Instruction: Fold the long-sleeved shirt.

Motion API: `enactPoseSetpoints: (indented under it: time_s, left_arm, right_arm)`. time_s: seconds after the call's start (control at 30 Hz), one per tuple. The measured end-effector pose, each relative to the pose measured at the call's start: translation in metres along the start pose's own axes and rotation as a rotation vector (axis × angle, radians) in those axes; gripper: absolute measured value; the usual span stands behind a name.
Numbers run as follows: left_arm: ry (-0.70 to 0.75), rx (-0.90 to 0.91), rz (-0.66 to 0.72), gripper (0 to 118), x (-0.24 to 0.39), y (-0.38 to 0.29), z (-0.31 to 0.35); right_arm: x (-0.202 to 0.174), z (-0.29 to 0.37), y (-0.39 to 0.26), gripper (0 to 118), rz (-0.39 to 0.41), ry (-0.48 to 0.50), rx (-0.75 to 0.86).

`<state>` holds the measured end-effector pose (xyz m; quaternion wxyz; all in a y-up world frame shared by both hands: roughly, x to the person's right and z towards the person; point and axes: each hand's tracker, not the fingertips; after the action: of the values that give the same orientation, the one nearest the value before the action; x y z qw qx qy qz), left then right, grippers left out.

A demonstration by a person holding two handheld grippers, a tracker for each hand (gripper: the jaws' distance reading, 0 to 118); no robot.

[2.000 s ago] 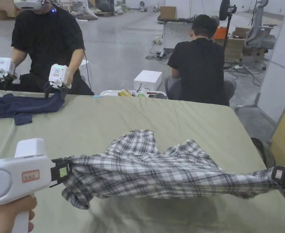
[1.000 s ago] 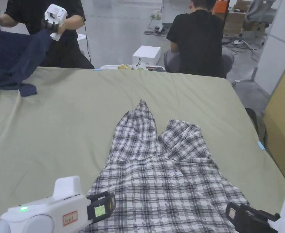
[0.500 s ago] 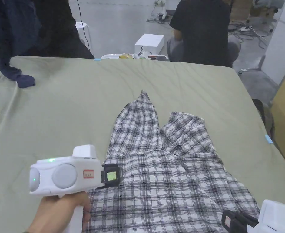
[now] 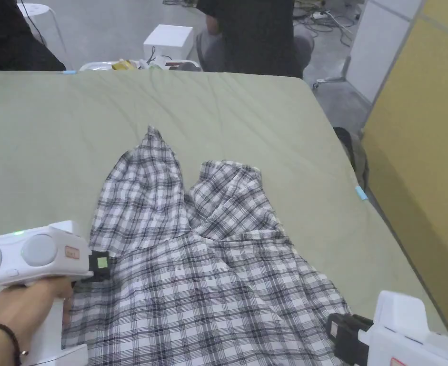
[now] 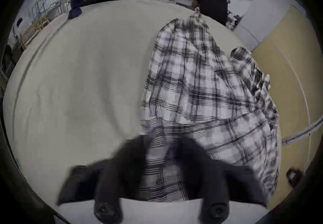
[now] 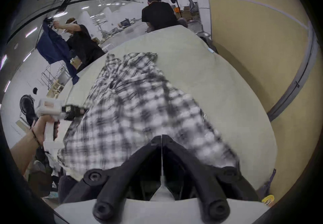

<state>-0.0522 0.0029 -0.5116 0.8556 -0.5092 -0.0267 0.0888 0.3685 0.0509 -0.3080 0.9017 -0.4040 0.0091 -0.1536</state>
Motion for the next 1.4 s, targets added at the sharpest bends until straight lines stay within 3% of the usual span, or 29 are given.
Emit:
enactPoseSetpoints:
  time_s: [0.03,0.07,0.1,0.2,0.4,0.53,0.67,0.77,0.8,0.83,0.87,0.97,1.03,1.17,1.4]
  left_arm:
    - [0.013,0.030,-0.009,0,-0.001,-0.007,0.010]
    - [-0.009,0.058,-0.003,0,-0.002,-0.011,0.017]
    - [-0.023,0.068,0.003,0,-0.003,-0.013,0.022]
    - [-0.086,0.108,0.037,0,-0.017,-0.021,0.045]
    - [-0.118,0.155,0.060,0,-0.038,-0.025,0.078]
    - [-0.141,0.200,0.067,0,-0.054,-0.027,0.097]
    - [-0.156,0.232,0.083,0,-0.068,-0.027,0.110]
    - [-0.172,0.249,0.097,0,-0.077,-0.027,0.120]
    - [-0.180,0.252,0.097,0,-0.077,-0.028,0.123]
    - [-0.180,0.255,0.093,0,-0.078,-0.029,0.124]
    - [-0.173,0.260,0.081,0,-0.077,-0.030,0.126]
    - [-0.171,0.275,0.078,0,-0.074,-0.035,0.130]
    - [-0.168,0.285,0.087,0,-0.077,-0.038,0.138]
    - [-0.189,0.331,0.083,0,-0.083,-0.046,0.172]
    - [-0.241,0.508,0.029,0,-0.083,-0.053,0.265]
  right_arm:
    - [0.004,-0.009,0.012,33,0.003,-0.012,0.012]
    - [0.008,-0.021,0.026,53,0.010,-0.016,0.009]
    - [0.012,-0.033,0.038,63,0.019,-0.016,0.000]
    - [0.021,-0.074,0.074,62,0.036,-0.030,-0.029]
    - [0.010,-0.152,0.117,62,0.151,-0.052,-0.124]
    - [-0.004,-0.183,0.131,62,0.159,0.015,-0.137]
    - [-0.014,-0.213,0.127,62,0.239,0.031,-0.246]
    - [-0.016,-0.208,0.120,56,0.268,0.023,-0.241]
    - [-0.014,-0.204,0.121,46,0.260,0.028,-0.243]
    - [-0.012,-0.200,0.120,30,0.240,0.046,-0.256]
    - [-0.010,-0.195,0.117,0,0.240,0.052,-0.258]
    - [-0.003,-0.177,0.111,0,0.194,0.123,-0.282]
    - [-0.004,-0.153,0.109,0,0.212,0.110,-0.201]
    - [-0.005,-0.083,0.123,0,0.155,0.172,-0.059]
    - [-0.048,0.063,0.153,0,0.280,0.214,0.168]
